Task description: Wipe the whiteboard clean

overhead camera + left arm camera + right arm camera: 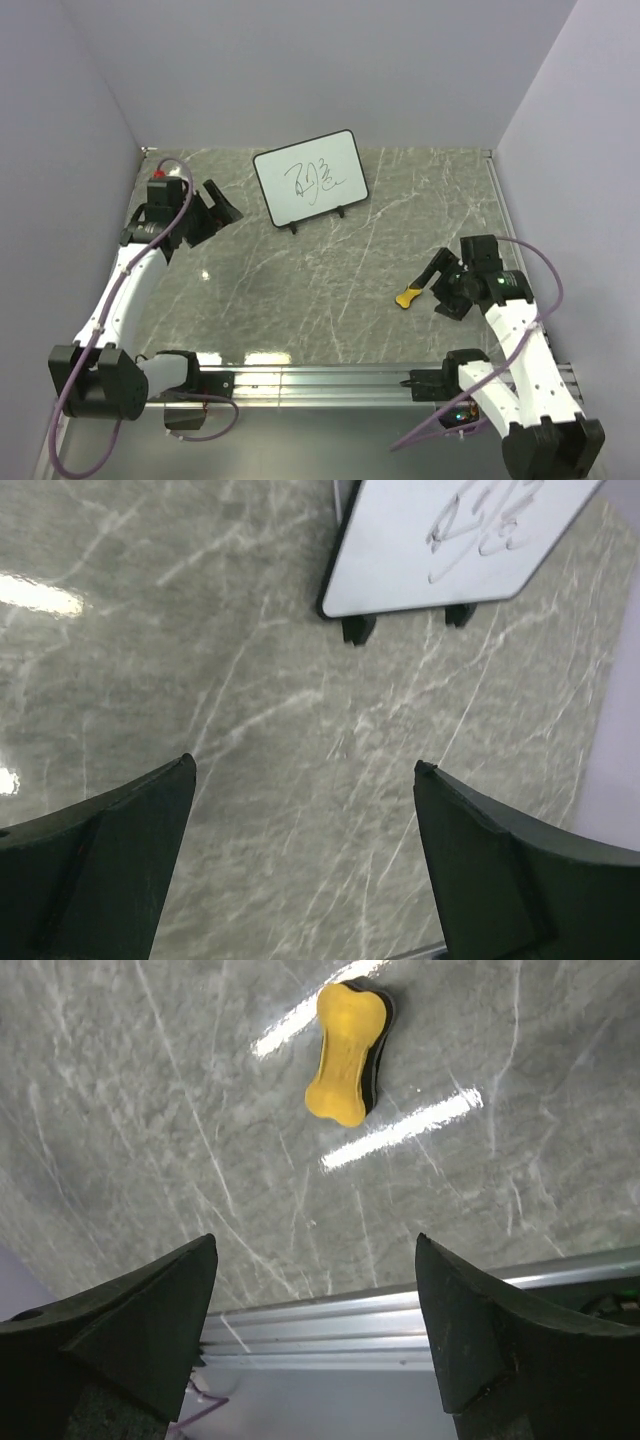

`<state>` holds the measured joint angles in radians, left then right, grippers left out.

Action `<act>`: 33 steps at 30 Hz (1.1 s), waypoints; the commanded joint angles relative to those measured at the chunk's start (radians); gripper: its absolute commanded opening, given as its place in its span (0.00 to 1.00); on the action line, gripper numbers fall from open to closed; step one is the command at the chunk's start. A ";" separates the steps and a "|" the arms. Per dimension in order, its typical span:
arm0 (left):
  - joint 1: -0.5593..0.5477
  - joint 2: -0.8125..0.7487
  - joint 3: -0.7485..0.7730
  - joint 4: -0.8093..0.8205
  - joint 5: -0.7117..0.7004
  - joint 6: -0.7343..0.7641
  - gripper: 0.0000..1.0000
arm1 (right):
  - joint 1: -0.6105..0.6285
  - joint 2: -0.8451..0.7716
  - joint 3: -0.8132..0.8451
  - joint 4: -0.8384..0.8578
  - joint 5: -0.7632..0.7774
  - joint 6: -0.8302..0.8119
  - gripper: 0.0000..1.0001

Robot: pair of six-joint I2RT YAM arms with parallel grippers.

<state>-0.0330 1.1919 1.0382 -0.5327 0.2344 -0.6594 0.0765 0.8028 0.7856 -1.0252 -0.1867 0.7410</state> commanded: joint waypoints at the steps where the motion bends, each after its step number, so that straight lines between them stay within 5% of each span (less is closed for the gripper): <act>1: -0.045 -0.078 -0.027 -0.075 -0.049 0.061 0.95 | 0.008 0.051 -0.043 0.134 -0.008 0.069 0.86; 9: -0.056 -0.190 -0.191 -0.104 -0.026 0.043 0.90 | 0.039 0.280 -0.046 0.261 0.121 0.098 0.82; 20: -0.081 -0.178 -0.194 -0.108 -0.032 0.046 0.89 | 0.161 0.530 -0.025 0.378 0.216 0.144 0.77; 33: -0.081 -0.140 -0.181 -0.116 -0.046 0.053 0.89 | 0.158 0.658 -0.025 0.448 0.250 0.103 0.40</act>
<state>-0.1101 1.0527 0.8375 -0.6529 0.2039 -0.6212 0.2321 1.4448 0.7380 -0.6064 0.0219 0.8570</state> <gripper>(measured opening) 0.893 0.423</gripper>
